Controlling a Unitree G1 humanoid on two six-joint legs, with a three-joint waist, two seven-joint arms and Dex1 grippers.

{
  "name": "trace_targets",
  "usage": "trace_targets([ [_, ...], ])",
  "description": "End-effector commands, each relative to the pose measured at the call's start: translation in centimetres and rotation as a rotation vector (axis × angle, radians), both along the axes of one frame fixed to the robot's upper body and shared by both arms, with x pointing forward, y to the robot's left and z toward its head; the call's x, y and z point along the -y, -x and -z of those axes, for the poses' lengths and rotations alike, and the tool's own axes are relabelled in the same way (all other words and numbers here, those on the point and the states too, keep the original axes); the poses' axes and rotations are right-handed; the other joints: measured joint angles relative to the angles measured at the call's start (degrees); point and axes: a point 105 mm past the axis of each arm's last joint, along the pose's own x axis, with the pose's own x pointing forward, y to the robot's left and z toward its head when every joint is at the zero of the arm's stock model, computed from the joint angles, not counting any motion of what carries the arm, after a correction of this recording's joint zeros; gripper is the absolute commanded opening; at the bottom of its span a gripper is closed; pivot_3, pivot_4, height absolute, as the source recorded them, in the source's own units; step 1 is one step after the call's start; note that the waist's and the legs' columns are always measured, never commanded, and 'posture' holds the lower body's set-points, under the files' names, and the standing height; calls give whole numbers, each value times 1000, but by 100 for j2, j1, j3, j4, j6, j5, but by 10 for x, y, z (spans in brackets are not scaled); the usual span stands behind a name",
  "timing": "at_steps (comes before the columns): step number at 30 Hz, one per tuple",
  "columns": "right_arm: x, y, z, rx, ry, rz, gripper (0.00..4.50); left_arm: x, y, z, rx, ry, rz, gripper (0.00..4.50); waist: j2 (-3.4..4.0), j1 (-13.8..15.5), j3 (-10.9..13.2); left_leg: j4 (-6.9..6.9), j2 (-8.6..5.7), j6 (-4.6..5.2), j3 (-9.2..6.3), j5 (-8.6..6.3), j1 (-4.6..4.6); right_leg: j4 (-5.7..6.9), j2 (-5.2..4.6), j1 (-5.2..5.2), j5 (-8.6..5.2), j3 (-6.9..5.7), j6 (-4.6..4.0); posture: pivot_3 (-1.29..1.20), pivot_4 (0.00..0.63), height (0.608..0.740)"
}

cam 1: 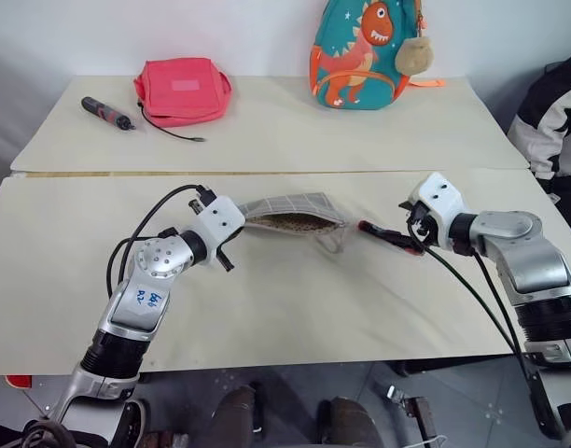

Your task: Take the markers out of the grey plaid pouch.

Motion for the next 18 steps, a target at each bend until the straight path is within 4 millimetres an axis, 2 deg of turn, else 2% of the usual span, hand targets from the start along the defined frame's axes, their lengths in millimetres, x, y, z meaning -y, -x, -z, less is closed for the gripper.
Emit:
trace_targets([
  [1,-30,12,-57,215,-111,-150,4100,4,2,-12,43,14,17,0,0,-6,0,0,1,0,0,0,0,0,1,0,0,0,0,0,150,740],
  [2,-42,16,-65,241,-163,-191,4100,6,2,-12,40,19,21,0,0,-8,0,-1,1,0,0,0,0,5,1,-2,0,1,0,0,150,740],
  [4,-75,24,-75,339,-240,-252,3721,12,4,-14,19,30,43,0,0,-14,0,-3,5,-1,-2,-1,1,8,5,0,0,-1,0,0,150,740],
  [5,-89,29,-70,348,-248,-282,3527,15,4,-16,9,40,50,0,0,-17,0,-2,7,-4,-3,-2,2,11,6,1,0,-1,0,0,150,740],
  [8,-114,39,-55,339,-264,-328,2510,19,4,-18,-4,29,61,0,0,15,0,-3,4,-4,-4,-2,-1,15,6,-2,0,0,0,0,150,740],
  [10,-136,52,-34,367,-147,-412,1780,21,5,-20,-4,26,66,0,0,36,0,0,-7,-4,-13,-2,-6,15,2,-1,0,-1,0,0,150,740],
  [12,-141,52,-13,382,-35,-426,1051,23,5,-21,-5,29,68,0,0,17,0,1,-12,-3,-11,-3,-5,15,0,-3,1,3,3,0,150,740],
  [15,-135,40,-6,407,-9,-364,36,23,6,-21,-9,29,70,0,0,-5,0,0,-10,-5,-10,-3,-5,19,2,-6,1,5,3,0,150,740],
  [18,-134,31,-3,442,49,-359,36,24,8,-21,-14,21,77,0,0,-17,0,0,-7,-7,-9,-2,-3,23,5,-6,1,5,2,0,150,740],
])
